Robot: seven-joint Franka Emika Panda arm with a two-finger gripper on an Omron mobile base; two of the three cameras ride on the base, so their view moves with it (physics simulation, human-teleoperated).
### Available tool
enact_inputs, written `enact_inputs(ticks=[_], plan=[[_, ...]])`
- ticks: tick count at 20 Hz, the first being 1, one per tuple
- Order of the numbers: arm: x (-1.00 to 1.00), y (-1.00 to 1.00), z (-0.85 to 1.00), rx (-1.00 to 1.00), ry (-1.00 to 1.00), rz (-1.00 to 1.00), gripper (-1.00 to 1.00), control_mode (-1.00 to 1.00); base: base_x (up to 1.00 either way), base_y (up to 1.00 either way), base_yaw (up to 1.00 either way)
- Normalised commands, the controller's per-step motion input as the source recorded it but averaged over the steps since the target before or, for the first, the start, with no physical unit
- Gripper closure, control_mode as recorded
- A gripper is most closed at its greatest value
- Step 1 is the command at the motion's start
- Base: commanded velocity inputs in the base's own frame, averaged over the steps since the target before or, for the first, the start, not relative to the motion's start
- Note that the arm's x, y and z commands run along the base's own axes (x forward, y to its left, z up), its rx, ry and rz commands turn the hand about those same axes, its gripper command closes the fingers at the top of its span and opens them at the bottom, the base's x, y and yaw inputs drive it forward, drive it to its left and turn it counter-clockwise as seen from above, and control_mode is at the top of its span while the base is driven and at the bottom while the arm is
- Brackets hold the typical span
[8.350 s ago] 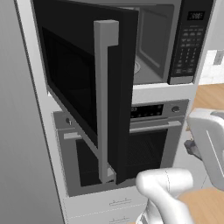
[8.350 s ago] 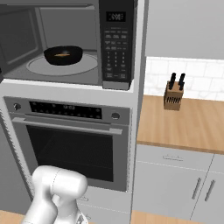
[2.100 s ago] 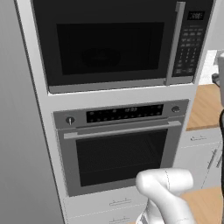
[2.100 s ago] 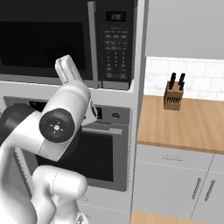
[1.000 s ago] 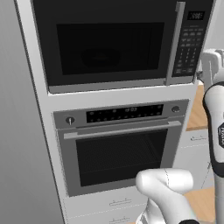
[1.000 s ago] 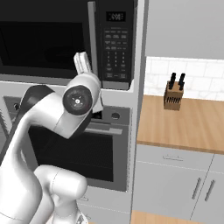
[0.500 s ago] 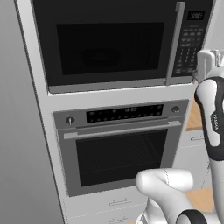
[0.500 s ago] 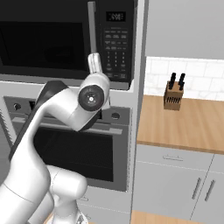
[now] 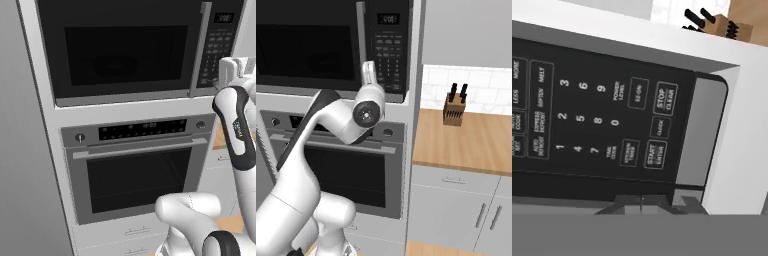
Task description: Open the microwave, place the bowl with waffle inside the microwave, then close the microwave door and turn it on.
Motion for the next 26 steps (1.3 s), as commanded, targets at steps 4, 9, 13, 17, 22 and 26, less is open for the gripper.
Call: enact_inputs(ticks=[4,9,13,17,22,26], plan=[[0.51,0.0,-0.14,0.05,-0.02,-0.01,1.0,-1.0,0.0,0.0,0.0],[0.53,0.0,-0.24,0.05,0.0,-0.02,1.0,-1.0,0.0,0.0,0.0],[0.54,0.0,-0.16,0.06,0.0,-0.01,1.0,-1.0,0.0,0.0,0.0],[0.57,0.0,-0.18,0.06,0.0,0.0,1.0,-1.0,0.0,0.0,0.0],[0.42,-0.03,-0.15,0.05,0.0,-0.01,1.0,-1.0,0.0,0.0,0.0],[-0.38,-0.09,0.0,0.01,0.0,-0.03,1.0,-1.0,0.0,0.0,0.0]])
